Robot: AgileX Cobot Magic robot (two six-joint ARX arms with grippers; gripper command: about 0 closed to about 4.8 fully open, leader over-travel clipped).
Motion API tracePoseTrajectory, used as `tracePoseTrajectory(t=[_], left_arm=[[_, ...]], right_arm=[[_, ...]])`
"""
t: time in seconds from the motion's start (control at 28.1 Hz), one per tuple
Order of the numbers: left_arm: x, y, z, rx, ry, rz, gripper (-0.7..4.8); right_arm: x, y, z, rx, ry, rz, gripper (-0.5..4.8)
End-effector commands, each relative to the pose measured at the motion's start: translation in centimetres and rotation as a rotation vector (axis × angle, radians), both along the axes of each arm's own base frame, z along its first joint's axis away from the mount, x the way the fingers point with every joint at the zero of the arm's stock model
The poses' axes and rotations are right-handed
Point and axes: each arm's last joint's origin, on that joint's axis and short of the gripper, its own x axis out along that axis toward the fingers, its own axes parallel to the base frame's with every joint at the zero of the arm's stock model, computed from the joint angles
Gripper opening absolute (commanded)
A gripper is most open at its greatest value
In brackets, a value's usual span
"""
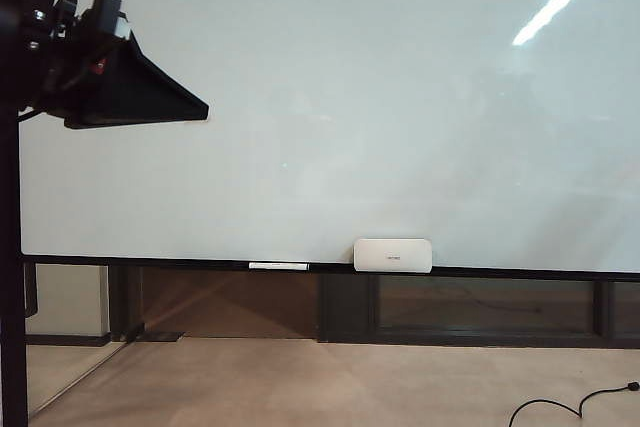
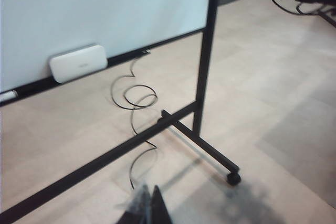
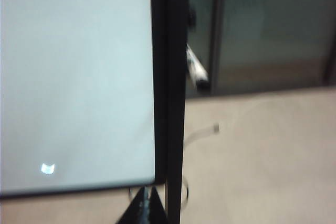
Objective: Reach to the right to find the marker pen, pick it up, and write the number 12 on the whiteboard.
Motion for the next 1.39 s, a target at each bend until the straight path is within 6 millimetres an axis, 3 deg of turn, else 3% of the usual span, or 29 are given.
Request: tracePoseTrajectory(t=[0.04,0.32,0.68,1.17,1.39], left_arm=[[0.2,0.0,0.4,-0.012,-0.037,0.031,-0.05],[0.3,0.0,0.3,-0.006,-0.041,0.071,-0.05],[0.6,-0.1,-0.2,0.014,-0.025,0.09,-0.05],[0.6,-0.2,-0.5,0.04,-0.033,0.054,-0.05],[1.0,-0.5,-0.8,0.042,-0.03,0.033,-0.05]], right_arm=[[1.1,-0.7,0.2,-0.064,-0.102,0.015,-0.01],[4.7,-3.0,-1.2,-0.03,-0.138,0.01,-0.02],[7.7,-4.8,-1.1,-0.024,-0.079,0.025,-0.02],[8.9,-5.7,-1.9,-0.08,-0.072,0.006,0.3],[8.9,-5.7,-1.9,-0.083,-0.08,-0.015,0.7]])
